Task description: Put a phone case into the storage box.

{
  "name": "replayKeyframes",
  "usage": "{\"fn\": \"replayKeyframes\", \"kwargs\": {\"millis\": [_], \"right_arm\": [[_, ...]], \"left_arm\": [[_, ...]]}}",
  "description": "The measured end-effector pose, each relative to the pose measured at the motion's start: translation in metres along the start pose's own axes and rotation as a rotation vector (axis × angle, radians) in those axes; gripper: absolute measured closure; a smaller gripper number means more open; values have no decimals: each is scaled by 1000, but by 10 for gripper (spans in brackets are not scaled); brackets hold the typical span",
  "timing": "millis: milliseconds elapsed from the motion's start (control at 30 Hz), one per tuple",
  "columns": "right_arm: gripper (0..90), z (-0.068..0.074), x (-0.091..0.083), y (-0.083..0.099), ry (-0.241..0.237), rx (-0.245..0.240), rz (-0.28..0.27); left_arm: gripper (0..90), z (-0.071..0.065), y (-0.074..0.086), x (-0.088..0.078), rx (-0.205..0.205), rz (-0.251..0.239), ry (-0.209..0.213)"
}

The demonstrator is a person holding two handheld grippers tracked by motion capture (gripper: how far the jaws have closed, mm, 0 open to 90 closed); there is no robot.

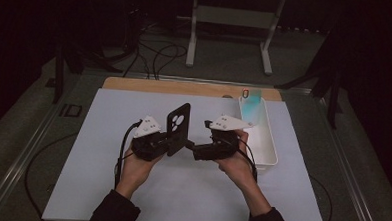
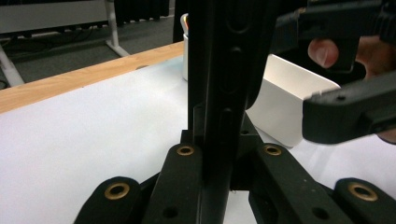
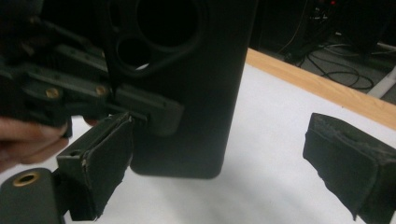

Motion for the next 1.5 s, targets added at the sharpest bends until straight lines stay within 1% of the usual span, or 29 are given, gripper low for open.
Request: {"fn": "replayKeyframes", "kwargs": {"millis": [167, 333, 433, 567, 667, 867, 1033, 1100, 1267, 1500], "right_arm": [[85, 5, 1, -11, -11, 5, -26], [85, 7, 5, -18, -14, 4, -33], [85, 10, 7, -22, -25, 8, -40], [85, 15, 11, -27, -25, 3, -52], [86, 18, 14, -30, -29, 13, -57], [91, 20, 18, -31, -23, 18, -54], [91, 21, 21, -29, -16, 28, -53], [115, 20, 23, -28, -6, 48, -56], [128, 21, 23, -27, 11, 58, -53], [141, 23, 22, -27, 22, 38, -58]], "left_arm": [[852, 0, 2, 1, 1, 6, 3], [852, -1, 4, 2, -6, 6, 3], [852, -1, 4, 3, -9, 9, 6], [852, -4, 5, 6, -7, 10, 14], [852, -6, 5, 7, -3, 14, 20], [852, -10, 5, 8, 4, 8, 30], [851, -11, 6, 9, 2, 6, 29], [851, -12, 7, 10, -4, 9, 27], [850, -12, 8, 10, -5, 10, 31], [845, -12, 9, 10, -6, 10, 33]]}}
Point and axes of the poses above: each handheld gripper's, and its own axes: x roughly forward along the jaws, y roughly out of its underside, z roughly to its left, the point moved 4 cm from there along x, roughly forward along the jaws, and after that the axes turned 9 degrees about x, right-handed, at the moved point
